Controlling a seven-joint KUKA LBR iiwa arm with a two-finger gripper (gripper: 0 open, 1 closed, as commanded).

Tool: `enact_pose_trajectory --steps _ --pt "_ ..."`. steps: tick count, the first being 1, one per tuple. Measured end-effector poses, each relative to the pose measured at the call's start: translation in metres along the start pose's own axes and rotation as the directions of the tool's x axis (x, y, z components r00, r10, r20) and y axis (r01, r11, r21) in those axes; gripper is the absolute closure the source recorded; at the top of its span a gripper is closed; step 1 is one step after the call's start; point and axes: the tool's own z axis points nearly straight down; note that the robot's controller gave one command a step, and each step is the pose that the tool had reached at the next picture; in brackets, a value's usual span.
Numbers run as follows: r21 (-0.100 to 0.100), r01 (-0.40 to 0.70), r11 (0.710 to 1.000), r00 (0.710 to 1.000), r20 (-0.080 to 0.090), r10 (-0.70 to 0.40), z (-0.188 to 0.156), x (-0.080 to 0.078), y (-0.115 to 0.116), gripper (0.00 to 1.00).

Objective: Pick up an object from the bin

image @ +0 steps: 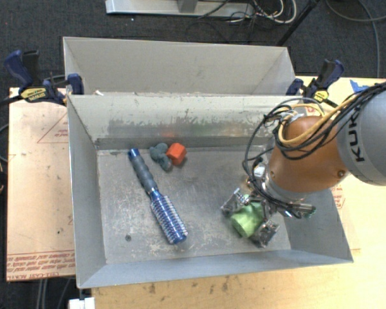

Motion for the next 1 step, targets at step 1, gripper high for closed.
enact_pose_trajectory --steps 1 --pt "0.000 0.001 1.000 1.000 -0.003 -0.001 -0.0012 -0.0003 0.0000 1.00"
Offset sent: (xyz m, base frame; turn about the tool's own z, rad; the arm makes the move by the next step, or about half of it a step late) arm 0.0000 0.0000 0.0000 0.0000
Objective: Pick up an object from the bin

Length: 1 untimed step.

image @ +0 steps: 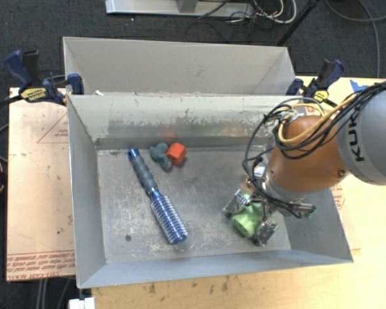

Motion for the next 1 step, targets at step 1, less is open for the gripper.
enact_pose_trajectory --steps 1 --pt "0.001 0.097 0.995 0.995 -0.003 -0.097 -0.1277 -0.0027 0.0005 1.00"
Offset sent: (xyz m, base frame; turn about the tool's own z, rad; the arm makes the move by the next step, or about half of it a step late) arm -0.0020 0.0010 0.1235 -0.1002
